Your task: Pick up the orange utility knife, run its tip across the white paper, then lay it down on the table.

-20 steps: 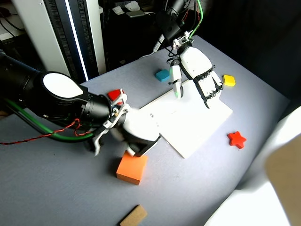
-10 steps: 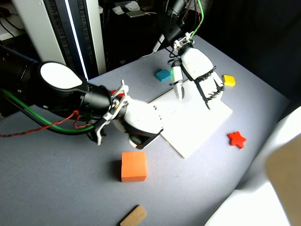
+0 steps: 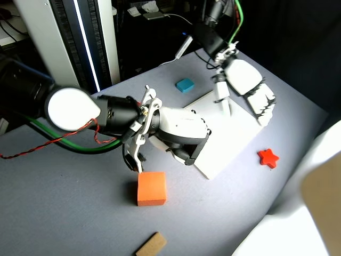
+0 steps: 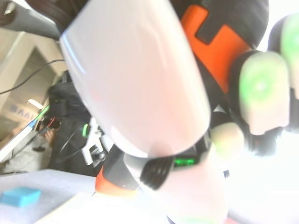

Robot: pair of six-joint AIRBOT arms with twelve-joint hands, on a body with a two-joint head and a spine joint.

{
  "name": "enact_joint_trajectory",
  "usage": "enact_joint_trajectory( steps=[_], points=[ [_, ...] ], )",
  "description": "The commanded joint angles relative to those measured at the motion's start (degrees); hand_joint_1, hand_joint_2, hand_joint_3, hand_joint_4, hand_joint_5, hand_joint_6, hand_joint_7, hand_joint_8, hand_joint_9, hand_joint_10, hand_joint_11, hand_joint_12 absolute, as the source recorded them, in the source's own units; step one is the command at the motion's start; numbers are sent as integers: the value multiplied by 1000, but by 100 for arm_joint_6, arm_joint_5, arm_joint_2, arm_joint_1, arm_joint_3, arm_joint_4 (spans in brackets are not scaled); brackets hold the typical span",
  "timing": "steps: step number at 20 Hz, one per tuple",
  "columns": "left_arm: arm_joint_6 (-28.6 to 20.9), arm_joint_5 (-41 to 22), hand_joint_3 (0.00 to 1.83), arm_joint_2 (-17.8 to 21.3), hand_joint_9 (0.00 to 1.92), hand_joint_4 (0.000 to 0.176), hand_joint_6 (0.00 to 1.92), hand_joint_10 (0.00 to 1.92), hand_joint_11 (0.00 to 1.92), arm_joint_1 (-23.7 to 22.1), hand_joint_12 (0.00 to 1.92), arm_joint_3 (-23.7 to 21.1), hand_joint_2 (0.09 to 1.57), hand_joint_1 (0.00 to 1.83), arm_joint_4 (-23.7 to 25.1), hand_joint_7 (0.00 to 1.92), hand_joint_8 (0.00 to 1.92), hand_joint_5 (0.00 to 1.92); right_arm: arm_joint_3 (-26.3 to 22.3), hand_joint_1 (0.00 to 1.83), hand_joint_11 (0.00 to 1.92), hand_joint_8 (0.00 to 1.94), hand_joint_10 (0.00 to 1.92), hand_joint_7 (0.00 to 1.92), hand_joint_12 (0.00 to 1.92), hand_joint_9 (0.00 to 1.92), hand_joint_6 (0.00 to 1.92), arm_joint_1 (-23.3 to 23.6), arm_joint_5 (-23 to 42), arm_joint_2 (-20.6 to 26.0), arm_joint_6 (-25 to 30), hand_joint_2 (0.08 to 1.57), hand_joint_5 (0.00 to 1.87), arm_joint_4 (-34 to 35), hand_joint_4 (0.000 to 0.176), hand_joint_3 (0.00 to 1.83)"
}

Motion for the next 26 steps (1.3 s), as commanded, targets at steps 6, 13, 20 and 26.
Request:
enact_joint_trajectory(
  steps=[6,13,20,26],
  points=[
    [-74,-240,0,220,251,0,2,0,0,84,843,379,1317,219,184,264,0,183,787,1491,1726,1941,1921,1568,1921,1666,1921,-266,2300,-622,-2107,1285,1337,948,176,0],
    [11,-174,0,371,262,0,3,2,0,167,881,579,1312,213,-43,262,2,183,2310,1503,1707,1941,1921,1543,1921,1645,1921,-422,3691,-1655,-2887,1274,1334,763,176,0],
    [18,-88,0,428,258,0,2,0,0,212,872,644,1317,213,-41,256,0,173,3880,1491,1694,1941,1921,1523,1921,1630,1921,-421,4415,-2547,-2616,1288,1327,-203,176,0],
    [46,-70,0,426,287,0,3,8,0,216,937,665,1312,228,-33,287,6,186,4582,1489,1689,1941,1921,1519,1921,1629,1921,-439,4931,-3102,-2492,1293,1306,-835,176,0]
  ],
)
